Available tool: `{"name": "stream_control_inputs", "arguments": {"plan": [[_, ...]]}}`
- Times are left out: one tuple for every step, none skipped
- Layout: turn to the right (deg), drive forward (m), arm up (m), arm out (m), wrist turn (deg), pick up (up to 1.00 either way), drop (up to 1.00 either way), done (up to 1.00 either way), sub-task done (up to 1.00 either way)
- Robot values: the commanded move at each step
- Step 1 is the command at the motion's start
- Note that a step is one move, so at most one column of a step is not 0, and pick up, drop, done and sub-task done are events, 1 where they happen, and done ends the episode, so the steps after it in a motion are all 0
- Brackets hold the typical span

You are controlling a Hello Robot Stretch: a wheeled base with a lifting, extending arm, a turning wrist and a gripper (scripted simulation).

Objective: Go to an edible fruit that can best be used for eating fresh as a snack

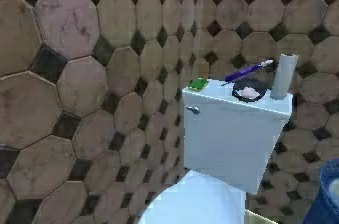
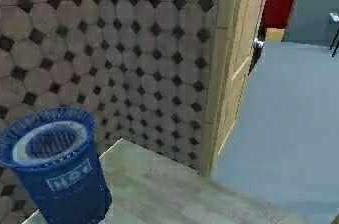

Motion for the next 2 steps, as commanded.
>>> {"name": "stream_control_inputs", "arguments": {"plan": [[45.0, 0.0, 0.0, 0.0, 0.0, 0.0, 0.0, 0.0, 0.0], [45.0, 0.0, 0.0, 0.0, 0.0, 0.0, 0.0, 0.0, 0.0]]}}
